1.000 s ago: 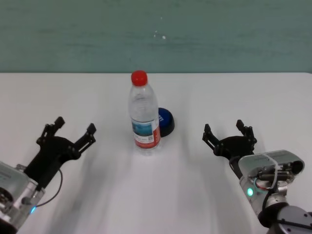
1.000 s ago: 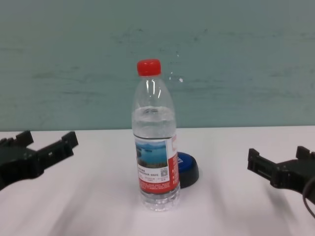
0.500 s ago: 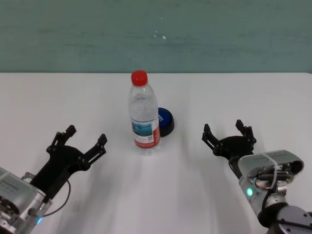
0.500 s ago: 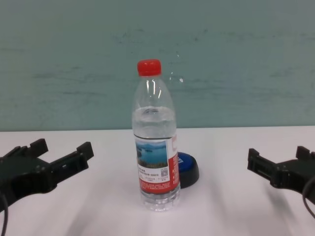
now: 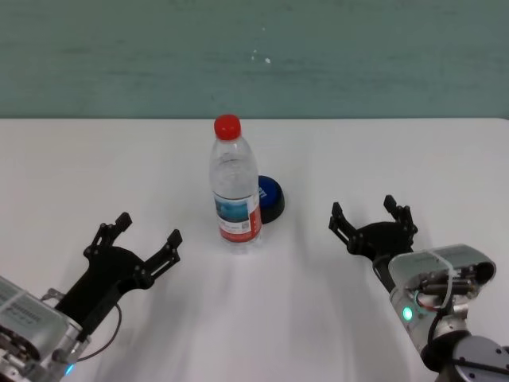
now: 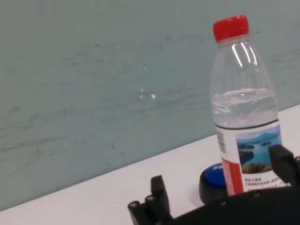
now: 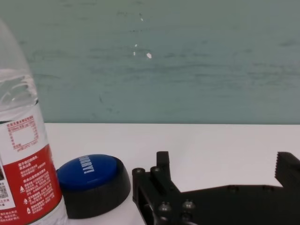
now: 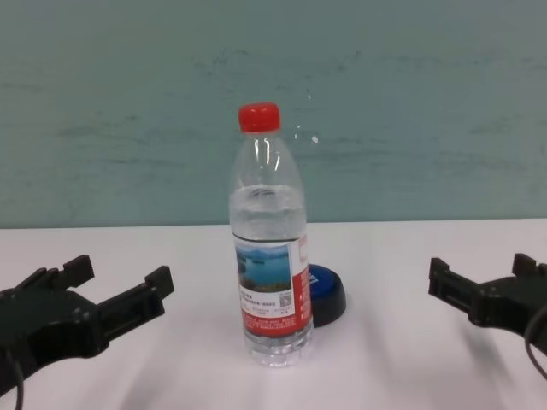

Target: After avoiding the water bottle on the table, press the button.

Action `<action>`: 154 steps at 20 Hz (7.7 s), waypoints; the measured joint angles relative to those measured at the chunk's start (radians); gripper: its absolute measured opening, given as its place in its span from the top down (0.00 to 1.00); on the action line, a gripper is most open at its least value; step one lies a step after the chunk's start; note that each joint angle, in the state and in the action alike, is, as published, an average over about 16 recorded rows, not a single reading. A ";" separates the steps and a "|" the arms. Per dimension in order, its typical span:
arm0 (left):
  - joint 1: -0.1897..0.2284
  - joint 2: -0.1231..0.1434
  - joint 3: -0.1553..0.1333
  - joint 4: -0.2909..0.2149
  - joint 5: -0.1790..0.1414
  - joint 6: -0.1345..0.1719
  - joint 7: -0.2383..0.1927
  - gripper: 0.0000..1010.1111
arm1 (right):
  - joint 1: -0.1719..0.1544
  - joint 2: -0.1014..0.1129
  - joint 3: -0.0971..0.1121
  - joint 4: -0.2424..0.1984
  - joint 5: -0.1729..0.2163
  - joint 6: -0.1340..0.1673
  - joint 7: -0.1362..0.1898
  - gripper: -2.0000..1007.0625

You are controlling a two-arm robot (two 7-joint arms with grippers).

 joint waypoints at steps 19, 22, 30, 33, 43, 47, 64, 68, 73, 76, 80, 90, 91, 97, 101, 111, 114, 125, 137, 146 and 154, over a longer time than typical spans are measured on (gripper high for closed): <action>0.000 -0.001 -0.001 0.000 0.000 0.002 0.002 0.00 | 0.073 -0.001 0.071 0.009 -0.004 0.089 0.127 0.00; 0.000 -0.001 -0.001 0.000 0.000 0.002 0.002 0.00 | 0.096 -0.003 0.077 0.025 -0.009 0.096 0.145 0.00; 0.000 -0.001 -0.001 0.000 0.000 0.002 0.002 0.00 | 0.153 -0.006 0.087 0.070 -0.020 0.111 0.182 0.00; 0.000 -0.001 -0.001 0.000 0.000 0.002 0.002 0.00 | 0.169 -0.006 0.089 0.085 -0.022 0.116 0.191 0.00; 0.000 -0.001 -0.001 0.000 0.000 0.002 0.002 0.00 | 0.213 -0.003 0.085 0.127 -0.027 0.127 0.211 0.00; 0.000 -0.001 -0.001 0.000 0.000 0.002 0.002 0.00 | 0.234 -0.004 0.077 0.147 -0.028 0.129 0.219 0.00; 0.000 -0.001 -0.001 0.000 0.000 0.002 0.002 0.00 | 0.347 -0.038 0.025 0.293 -0.036 0.096 0.241 0.00; 0.000 -0.001 -0.001 0.000 0.000 0.002 0.002 0.00 | 0.371 -0.047 0.014 0.326 -0.037 0.089 0.247 0.00; 0.000 -0.001 -0.001 0.000 0.000 0.002 0.002 0.00 | 0.403 -0.055 0.001 0.364 -0.038 0.083 0.255 0.00; 0.000 -0.001 -0.001 0.000 0.000 0.002 0.002 0.00 | 0.423 -0.060 -0.007 0.390 -0.039 0.080 0.262 0.00; 0.000 -0.001 -0.001 0.000 0.000 0.002 0.002 0.00 | 0.450 -0.066 -0.017 0.426 -0.039 0.076 0.272 0.00; 0.000 -0.001 -0.001 0.000 0.000 0.002 0.002 0.00 | 0.508 -0.086 -0.043 0.523 -0.032 0.061 0.297 0.00; 0.000 -0.001 -0.001 0.000 0.000 0.002 0.002 0.00 | 0.512 -0.087 -0.045 0.531 -0.031 0.059 0.298 0.00; 0.000 -0.001 -0.001 0.000 0.000 0.002 0.002 0.00 | 0.529 -0.096 -0.051 0.578 -0.025 0.052 0.303 0.00; 0.000 -0.001 -0.001 0.000 0.000 0.002 0.002 0.00 | 0.535 -0.100 -0.052 0.603 -0.021 0.049 0.304 0.00; 0.000 -0.001 -0.001 0.000 0.000 0.002 0.002 0.00 | 0.540 -0.106 -0.050 0.645 -0.011 0.047 0.308 0.00; 0.000 -0.001 -0.001 0.000 0.000 0.002 0.002 0.00 | 0.541 -0.107 -0.050 0.654 -0.008 0.047 0.310 0.00; 0.000 -0.001 -0.001 0.000 0.000 0.002 0.002 0.00 | 0.532 -0.105 -0.049 0.647 -0.003 0.049 0.308 0.00; 0.000 -0.001 -0.001 0.000 0.000 0.002 0.002 0.00 | 0.469 -0.083 -0.038 0.515 -0.017 0.059 0.272 0.00; 0.000 -0.001 -0.001 0.000 0.000 0.002 0.002 0.00 | 0.397 -0.067 -0.017 0.395 -0.036 0.072 0.232 0.00; 0.000 -0.001 -0.001 0.000 0.000 0.002 0.002 0.00 | 0.318 -0.062 0.010 0.291 -0.059 0.081 0.194 0.00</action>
